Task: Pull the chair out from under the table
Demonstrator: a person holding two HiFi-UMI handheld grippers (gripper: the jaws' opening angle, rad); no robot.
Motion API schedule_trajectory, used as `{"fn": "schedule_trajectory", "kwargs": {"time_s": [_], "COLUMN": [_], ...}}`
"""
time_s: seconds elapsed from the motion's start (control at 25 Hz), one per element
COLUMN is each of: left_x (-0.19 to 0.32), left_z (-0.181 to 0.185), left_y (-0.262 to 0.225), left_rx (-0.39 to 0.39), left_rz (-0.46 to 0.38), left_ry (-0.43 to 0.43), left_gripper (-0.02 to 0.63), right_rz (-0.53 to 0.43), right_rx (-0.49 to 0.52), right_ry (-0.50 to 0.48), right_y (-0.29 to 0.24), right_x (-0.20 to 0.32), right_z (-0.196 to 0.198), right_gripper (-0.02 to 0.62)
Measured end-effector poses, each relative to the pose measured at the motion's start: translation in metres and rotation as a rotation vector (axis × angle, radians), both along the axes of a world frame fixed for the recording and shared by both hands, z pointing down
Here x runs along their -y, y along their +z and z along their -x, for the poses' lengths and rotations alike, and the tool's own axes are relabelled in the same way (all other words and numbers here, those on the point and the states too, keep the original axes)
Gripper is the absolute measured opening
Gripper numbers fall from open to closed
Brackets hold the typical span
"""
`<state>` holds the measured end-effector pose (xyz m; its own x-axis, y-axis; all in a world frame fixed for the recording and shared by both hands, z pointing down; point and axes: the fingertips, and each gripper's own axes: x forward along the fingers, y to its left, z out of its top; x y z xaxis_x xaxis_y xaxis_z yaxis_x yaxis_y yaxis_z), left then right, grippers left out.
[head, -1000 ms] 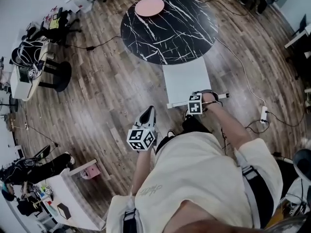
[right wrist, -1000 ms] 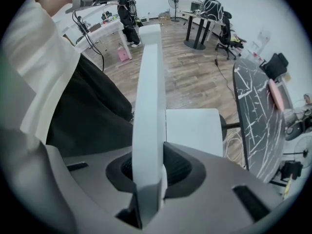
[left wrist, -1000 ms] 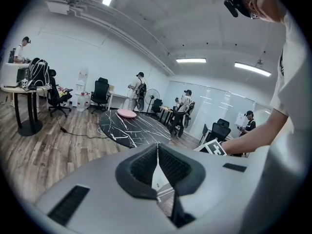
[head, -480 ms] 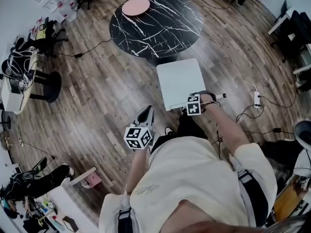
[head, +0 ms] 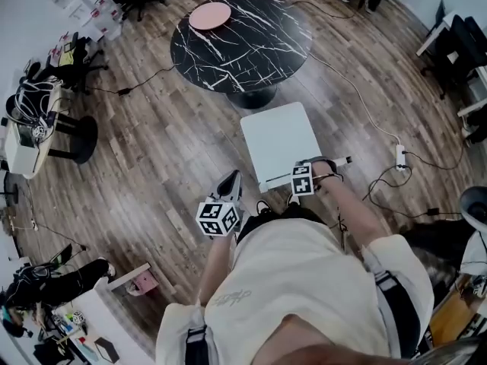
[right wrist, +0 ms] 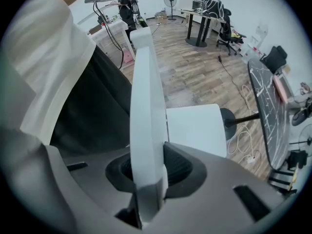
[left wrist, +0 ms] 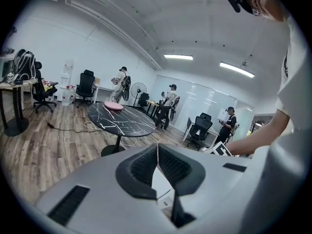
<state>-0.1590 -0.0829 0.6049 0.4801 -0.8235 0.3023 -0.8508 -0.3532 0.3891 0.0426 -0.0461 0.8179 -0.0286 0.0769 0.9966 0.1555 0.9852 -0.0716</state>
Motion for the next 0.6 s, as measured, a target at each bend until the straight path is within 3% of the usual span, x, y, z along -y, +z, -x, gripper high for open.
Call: {"fn": "schedule_trajectory", "kwargs": {"time_s": [0.36,0.6], "left_x": [-0.015,-0.024], "left_z": [-0.025,-0.028], "left_y": [-0.006,0.008], "left_rx": [-0.006,-0.006], "left_rz": [-0.004,0.020], "left_ry": [-0.030,-0.058], "left_gripper": [0.023,0.023], "right_rz": [-0.021,-0.009], "right_rx": [-0.022,0.033], "right_ry": [-0.094,-0.022], "right_y": [-0.001,0.002], "right_x": [-0.015,-0.015], "right_z": [-0.004,-0.002], "right_gripper": [0.089,0.103]}}
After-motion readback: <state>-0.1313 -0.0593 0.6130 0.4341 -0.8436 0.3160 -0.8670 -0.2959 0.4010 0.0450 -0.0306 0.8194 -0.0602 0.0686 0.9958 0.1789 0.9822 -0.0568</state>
